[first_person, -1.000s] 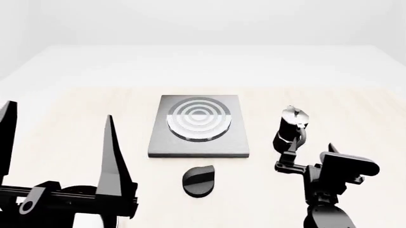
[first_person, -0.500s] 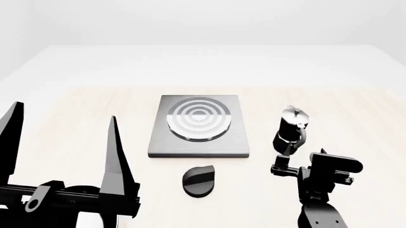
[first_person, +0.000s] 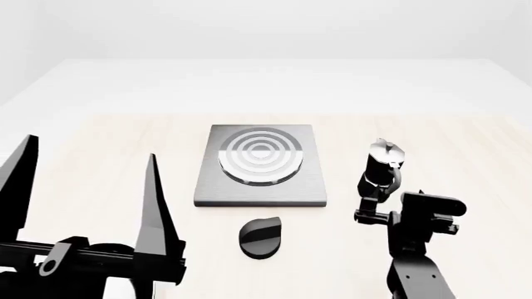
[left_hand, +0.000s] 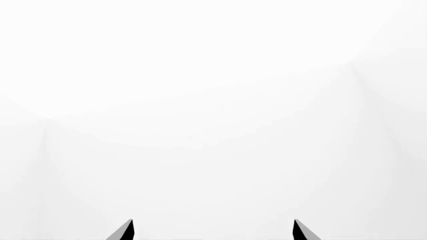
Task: Turn on the stove and put the moka pot on it.
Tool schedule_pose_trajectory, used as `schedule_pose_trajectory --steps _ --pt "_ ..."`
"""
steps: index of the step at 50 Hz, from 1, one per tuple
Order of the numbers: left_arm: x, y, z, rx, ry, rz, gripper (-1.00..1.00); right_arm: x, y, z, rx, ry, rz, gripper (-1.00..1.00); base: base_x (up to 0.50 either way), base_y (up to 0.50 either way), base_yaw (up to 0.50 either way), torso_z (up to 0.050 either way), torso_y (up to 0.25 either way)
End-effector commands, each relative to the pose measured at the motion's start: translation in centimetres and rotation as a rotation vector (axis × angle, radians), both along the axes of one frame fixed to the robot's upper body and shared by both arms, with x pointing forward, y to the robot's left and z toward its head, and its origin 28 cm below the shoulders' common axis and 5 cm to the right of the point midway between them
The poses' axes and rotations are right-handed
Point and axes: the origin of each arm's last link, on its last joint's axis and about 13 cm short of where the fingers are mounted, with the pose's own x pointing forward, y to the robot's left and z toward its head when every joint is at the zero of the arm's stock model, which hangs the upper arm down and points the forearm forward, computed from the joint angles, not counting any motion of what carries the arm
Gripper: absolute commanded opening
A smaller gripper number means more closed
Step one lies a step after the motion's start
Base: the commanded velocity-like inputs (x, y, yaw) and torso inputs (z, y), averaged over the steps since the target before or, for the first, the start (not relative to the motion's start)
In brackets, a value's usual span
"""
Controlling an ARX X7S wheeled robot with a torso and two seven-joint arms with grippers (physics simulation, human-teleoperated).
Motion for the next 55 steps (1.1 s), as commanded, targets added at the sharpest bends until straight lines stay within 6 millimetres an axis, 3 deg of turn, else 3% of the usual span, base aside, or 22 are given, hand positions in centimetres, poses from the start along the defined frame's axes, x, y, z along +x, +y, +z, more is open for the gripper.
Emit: schedule_pose_trajectory --steps 1,11,13,22,26,30,32,36,41,55 --pt "0.0 0.0 -0.2 -0.005 0.006 -0.006 1.0 0.8 -0.1 0.4 -0.011 0.011 -0.01 1.0 0.0 0.0 0.0 0.0 0.0" --pt "0.1 -0.1 -0.1 -0.004 0.008 -0.011 1.0 1.1 -0.2 -1.1 -0.016 0.027 -0.016 1.0 0.0 0.0 0.0 0.0 0.0" --pt "0.1 -0.1 -0.1 -0.004 0.008 -0.011 1.0 1.2 -0.1 -0.3 -0.017 0.029 -0.015 1.0 0.0 0.0 0.0 0.0 0.0" --pt "0.1 -0.1 -0.2 -0.003 0.011 -0.014 1.0 1.4 0.1 -0.9 -0.023 0.031 -0.011 1.0 0.0 0.0 0.0 0.0 0.0" --pt "0.2 -0.1 -0.2 -0.004 0.012 -0.015 1.0 1.7 0.1 0.0 -0.023 0.028 -0.01 1.0 0.0 0.0 0.0 0.0 0.0" --pt "0.2 -0.1 -0.2 -0.003 0.013 -0.016 1.0 1.7 0.2 -0.8 -0.024 0.027 -0.006 1.0 0.0 0.0 0.0 0.0 0.0" --pt "0.2 -0.1 -0.3 -0.003 0.014 -0.017 1.0 1.8 0.2 0.1 -0.023 0.026 -0.006 1.0 0.0 0.0 0.0 0.0 0.0" --pt "0.2 -0.1 -0.4 -0.005 0.016 -0.017 1.0 1.7 0.2 -0.8 -0.026 0.029 -0.006 1.0 0.0 0.0 0.0 0.0 0.0" --pt "0.2 -0.1 -0.4 -0.002 0.018 -0.02 1.0 1.8 0.3 0.1 -0.024 0.03 -0.003 1.0 0.0 0.0 0.0 0.0 0.0" --pt "0.3 -0.1 -0.6 -0.004 0.023 -0.024 1.0 2.0 0.0 -0.3 -0.02 0.038 -0.012 1.0 0.0 0.0 0.0 0.0 0.0"
